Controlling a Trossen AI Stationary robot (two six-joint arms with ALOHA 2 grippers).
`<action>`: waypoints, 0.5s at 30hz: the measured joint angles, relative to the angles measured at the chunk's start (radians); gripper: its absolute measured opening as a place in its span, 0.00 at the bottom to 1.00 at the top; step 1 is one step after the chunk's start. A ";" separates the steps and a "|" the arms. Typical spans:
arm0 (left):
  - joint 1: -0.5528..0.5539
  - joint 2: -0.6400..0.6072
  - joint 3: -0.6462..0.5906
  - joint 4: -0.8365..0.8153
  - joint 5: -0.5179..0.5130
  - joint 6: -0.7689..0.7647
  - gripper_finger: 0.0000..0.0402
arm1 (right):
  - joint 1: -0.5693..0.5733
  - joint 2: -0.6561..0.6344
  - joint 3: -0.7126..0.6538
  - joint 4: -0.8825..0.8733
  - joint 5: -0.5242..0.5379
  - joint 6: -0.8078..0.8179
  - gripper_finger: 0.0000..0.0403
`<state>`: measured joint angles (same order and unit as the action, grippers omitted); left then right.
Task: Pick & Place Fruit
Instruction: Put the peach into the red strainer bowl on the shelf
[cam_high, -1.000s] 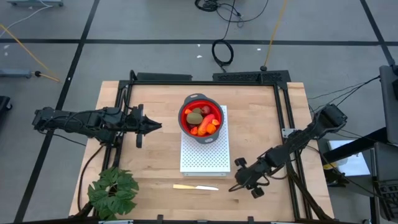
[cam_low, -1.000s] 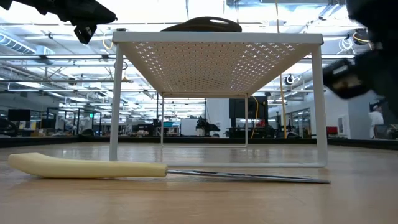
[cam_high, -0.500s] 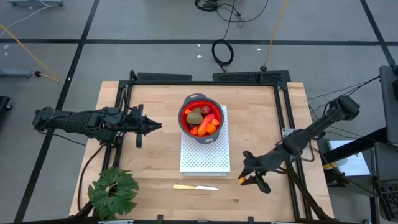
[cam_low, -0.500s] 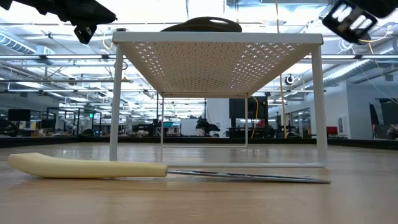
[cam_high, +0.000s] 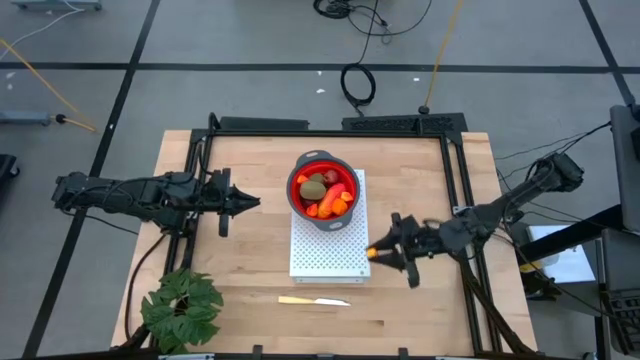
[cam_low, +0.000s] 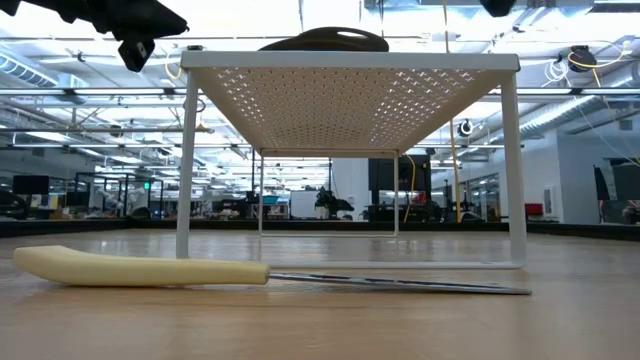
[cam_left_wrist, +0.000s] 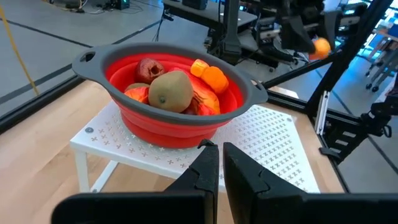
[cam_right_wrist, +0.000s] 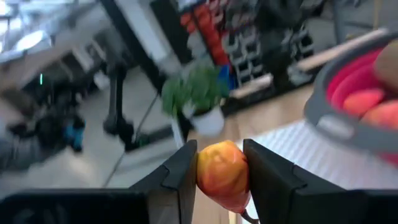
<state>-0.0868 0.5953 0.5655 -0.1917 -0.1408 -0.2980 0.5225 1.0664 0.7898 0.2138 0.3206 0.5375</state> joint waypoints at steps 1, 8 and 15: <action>0.000 0.000 0.000 0.002 0.000 -0.001 0.05 | -0.013 0.000 0.000 0.027 0.019 0.000 0.28; 0.000 0.000 0.000 0.014 -0.015 -0.040 0.05 | -0.126 0.000 0.000 0.209 0.048 0.079 0.28; 0.000 0.000 0.000 0.016 -0.077 -0.154 0.05 | -0.230 0.000 0.000 0.314 0.046 0.427 0.30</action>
<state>-0.0865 0.5954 0.5655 -0.1761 -0.2178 -0.4521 0.2930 1.0660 0.7898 0.5282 0.3665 0.9640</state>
